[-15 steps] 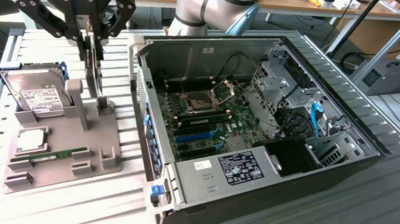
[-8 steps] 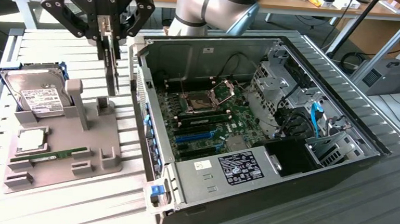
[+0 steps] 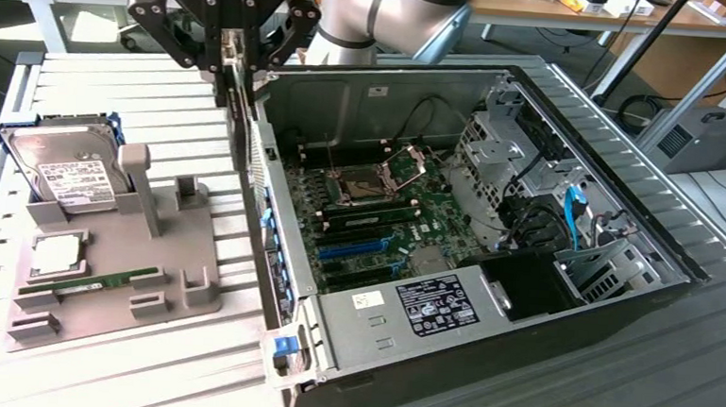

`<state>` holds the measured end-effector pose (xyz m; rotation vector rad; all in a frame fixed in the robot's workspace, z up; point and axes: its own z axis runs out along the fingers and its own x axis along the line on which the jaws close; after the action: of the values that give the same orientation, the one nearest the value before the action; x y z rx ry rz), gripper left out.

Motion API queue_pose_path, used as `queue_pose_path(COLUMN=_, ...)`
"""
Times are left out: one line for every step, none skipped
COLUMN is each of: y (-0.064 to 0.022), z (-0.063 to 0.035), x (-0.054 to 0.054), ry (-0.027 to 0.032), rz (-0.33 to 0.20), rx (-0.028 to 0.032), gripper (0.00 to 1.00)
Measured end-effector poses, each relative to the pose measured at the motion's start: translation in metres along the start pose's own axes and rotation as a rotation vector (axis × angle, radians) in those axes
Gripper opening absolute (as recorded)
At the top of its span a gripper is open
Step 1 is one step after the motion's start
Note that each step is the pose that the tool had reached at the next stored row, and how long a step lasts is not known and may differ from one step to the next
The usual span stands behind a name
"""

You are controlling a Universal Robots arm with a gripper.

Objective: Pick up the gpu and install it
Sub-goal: 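Pick up the gpu and move the gpu toward the slot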

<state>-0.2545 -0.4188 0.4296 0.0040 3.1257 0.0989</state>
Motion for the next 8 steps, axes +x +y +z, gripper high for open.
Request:
queue_pose_path(y=0.0000, z=0.0000, x=-0.003, ry=0.0000, rz=0.000, rx=0.0000, gripper=0.27)
queue_pose_path(y=0.0000, z=0.0001, x=-0.006, ry=0.0000, rz=0.000, rx=0.0000, gripper=0.27)
queue_pose_path(y=0.0000, z=0.0001, x=-0.009, ry=0.0000, rz=0.000, rx=0.0000, gripper=0.27)
queue_pose_path(y=0.0000, z=0.0002, x=-0.012, ry=-0.0001, rz=0.000, rx=-0.0001, gripper=0.27)
queue_pose_path(y=0.0000, z=0.0002, x=-0.015, ry=0.0000, rz=0.000, rx=-0.0001, gripper=0.27)
queue_pose_path(y=0.0000, z=0.0003, x=-0.018, ry=-0.0001, rz=0.000, rx=0.0000, gripper=0.27)
queue_pose_path(y=0.0000, z=0.0003, x=-0.021, ry=0.0000, rz=0.000, rx=0.0000, gripper=0.27)
queue_pose_path(y=0.0000, z=0.0004, x=-0.023, ry=-0.0001, rz=0.000, rx=-0.0001, gripper=0.27)
